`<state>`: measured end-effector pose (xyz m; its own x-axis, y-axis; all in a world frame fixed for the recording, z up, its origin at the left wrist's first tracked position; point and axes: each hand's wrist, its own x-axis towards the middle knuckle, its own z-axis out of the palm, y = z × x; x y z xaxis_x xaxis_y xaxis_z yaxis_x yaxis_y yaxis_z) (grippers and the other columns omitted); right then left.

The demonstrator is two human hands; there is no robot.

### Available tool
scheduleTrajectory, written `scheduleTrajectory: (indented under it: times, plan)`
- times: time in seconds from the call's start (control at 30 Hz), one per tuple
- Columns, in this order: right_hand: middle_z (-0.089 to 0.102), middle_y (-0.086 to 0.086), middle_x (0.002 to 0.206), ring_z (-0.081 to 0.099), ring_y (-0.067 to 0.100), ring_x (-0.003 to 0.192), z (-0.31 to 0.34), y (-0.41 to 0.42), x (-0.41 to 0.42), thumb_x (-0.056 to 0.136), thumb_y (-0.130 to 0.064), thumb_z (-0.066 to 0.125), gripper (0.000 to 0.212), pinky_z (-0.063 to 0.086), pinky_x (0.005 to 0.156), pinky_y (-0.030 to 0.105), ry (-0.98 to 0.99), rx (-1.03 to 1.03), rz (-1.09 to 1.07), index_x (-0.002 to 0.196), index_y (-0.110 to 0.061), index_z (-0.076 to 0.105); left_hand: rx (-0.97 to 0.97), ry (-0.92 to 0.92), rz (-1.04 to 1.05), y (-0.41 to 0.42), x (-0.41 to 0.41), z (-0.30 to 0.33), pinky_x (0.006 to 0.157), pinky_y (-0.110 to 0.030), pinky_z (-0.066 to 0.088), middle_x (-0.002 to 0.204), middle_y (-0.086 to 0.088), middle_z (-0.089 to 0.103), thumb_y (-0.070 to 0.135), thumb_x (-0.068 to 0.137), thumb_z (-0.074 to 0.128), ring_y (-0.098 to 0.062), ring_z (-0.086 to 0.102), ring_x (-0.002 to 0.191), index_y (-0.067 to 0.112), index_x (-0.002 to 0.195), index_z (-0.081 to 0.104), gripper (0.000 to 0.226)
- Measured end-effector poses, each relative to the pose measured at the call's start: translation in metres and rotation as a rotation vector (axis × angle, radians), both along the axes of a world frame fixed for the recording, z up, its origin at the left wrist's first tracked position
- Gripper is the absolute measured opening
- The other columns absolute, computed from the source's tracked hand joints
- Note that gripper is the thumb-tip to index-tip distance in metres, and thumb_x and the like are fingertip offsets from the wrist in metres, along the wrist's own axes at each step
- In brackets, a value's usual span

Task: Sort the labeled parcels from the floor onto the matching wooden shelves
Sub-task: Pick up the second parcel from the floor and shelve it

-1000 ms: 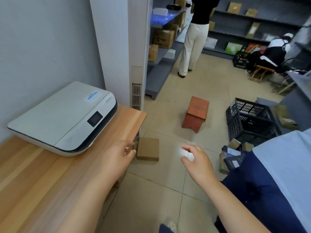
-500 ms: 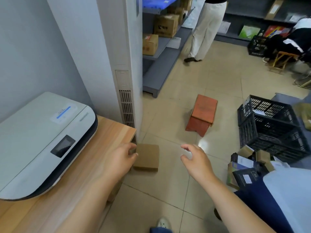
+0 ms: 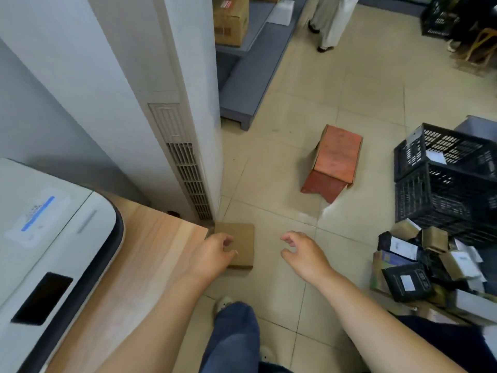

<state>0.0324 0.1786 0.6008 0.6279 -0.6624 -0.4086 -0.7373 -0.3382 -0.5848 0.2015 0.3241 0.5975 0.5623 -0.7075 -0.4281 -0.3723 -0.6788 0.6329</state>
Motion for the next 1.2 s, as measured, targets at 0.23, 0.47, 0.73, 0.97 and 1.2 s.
scheduleTrajectory:
  times: [0.23, 0.47, 0.73, 0.97, 1.2]
  plan:
    - [0.058, 0.004, 0.122, 0.055, 0.018, 0.111, -0.067, -0.053, 0.042, 0.085, -0.016, 0.056, 0.034, 0.041, 0.09, 0.025, 0.046, 0.067, -0.077, 0.119, -0.016, 0.058, 0.084, 0.098, 0.001, -0.075, 0.037, -0.076, 0.091, -0.029, 0.045, 0.124, -0.001, 0.061, 0.026, 0.081, 0.063, -0.018, 0.057, 0.107, 0.019, 0.124, 0.054, 0.045]
    - [0.057, 0.003, 0.121, 0.056, 0.017, 0.105, -0.182, -0.095, 0.065, 0.088, -0.015, 0.051, 0.031, 0.044, 0.085, 0.027, 0.077, 0.088, -0.053, 0.118, -0.017, 0.058, 0.14, 0.241, 0.15, -0.11, 0.035, -0.2, 0.084, -0.024, 0.04, 0.13, -0.002, 0.051, 0.022, 0.08, 0.067, -0.012, 0.05, 0.103, 0.02, 0.133, 0.044, 0.058]
    - [0.054, 0.005, 0.126, 0.056, 0.022, 0.107, -0.385, -0.125, 0.094, 0.085, -0.015, 0.053, 0.039, 0.045, 0.088, 0.03, 0.067, 0.126, 0.001, 0.125, -0.017, 0.052, 0.227, 0.168, 0.329, -0.132, 0.042, -0.405, 0.09, -0.032, 0.046, 0.125, -0.004, 0.057, 0.02, 0.075, 0.07, -0.019, 0.054, 0.107, 0.019, 0.126, 0.052, 0.054]
    - [0.051, 0.008, 0.125, 0.056, 0.026, 0.11, -0.546, -0.136, 0.11, 0.083, -0.017, 0.052, 0.043, 0.046, 0.088, 0.034, 0.12, 0.178, 0.007, 0.126, -0.017, 0.05, 0.42, 0.019, 0.237, -0.13, 0.092, -0.561, 0.094, -0.031, 0.04, 0.134, -0.015, 0.05, 0.024, 0.073, 0.07, -0.031, 0.049, 0.12, 0.014, 0.133, 0.045, 0.065]
    - [0.043, 0.014, 0.131, 0.054, 0.033, 0.11, -0.644, -0.142, 0.13, 0.083, -0.02, 0.051, 0.06, 0.046, 0.09, 0.037, 0.158, 0.274, 0.02, 0.14, -0.024, 0.033, 0.505, -0.126, 0.141, -0.125, 0.14, -0.645, 0.098, -0.041, 0.04, 0.134, -0.017, 0.042, 0.028, 0.071, 0.07, -0.035, 0.041, 0.123, 0.016, 0.137, 0.035, 0.076]
